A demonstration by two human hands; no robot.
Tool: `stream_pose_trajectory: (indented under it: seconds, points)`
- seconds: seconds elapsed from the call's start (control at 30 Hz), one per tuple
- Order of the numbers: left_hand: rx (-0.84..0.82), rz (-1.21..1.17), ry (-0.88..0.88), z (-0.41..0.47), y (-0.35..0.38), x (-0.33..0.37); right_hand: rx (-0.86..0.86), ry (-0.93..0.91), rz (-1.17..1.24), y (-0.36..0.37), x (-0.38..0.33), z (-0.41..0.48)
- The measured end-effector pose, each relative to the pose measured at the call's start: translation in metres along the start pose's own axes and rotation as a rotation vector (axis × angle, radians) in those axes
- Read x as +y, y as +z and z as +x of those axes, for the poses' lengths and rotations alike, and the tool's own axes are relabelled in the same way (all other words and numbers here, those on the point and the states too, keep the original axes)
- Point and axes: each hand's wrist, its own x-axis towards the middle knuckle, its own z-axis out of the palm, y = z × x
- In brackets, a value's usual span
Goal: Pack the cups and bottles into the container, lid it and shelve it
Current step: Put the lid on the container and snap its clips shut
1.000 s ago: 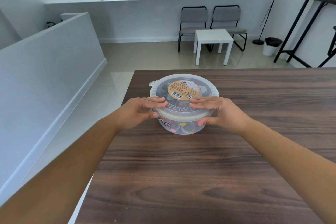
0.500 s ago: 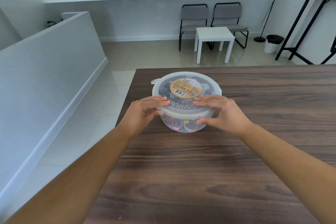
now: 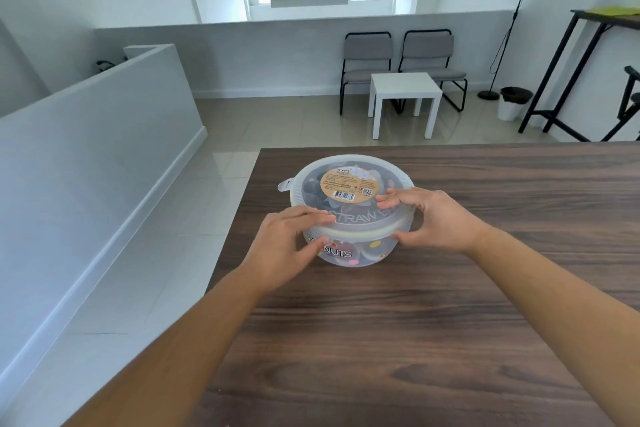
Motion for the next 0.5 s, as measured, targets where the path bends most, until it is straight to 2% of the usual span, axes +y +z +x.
stream_pose_trajectory:
  seconds: [0.1,0.2,0.33,0.5]
  points:
    - [-0.084,0.083,-0.076,0.022,-0.012,-0.013,-0.022,0.027,-0.102,0.003,-0.013,0.003]
    - [-0.181,0.204,-0.152,0.041,-0.018,-0.028,0.033,-0.018,-0.130,0.030,-0.034,0.006]
    - [-0.116,0.166,-0.185,0.040,-0.011,-0.034,0.218,-0.013,-0.097,0.060,-0.044,0.005]
    - [-0.025,0.155,-0.172,0.022,-0.004,-0.027,0.153,0.001,-0.037,0.042,-0.028,-0.002]
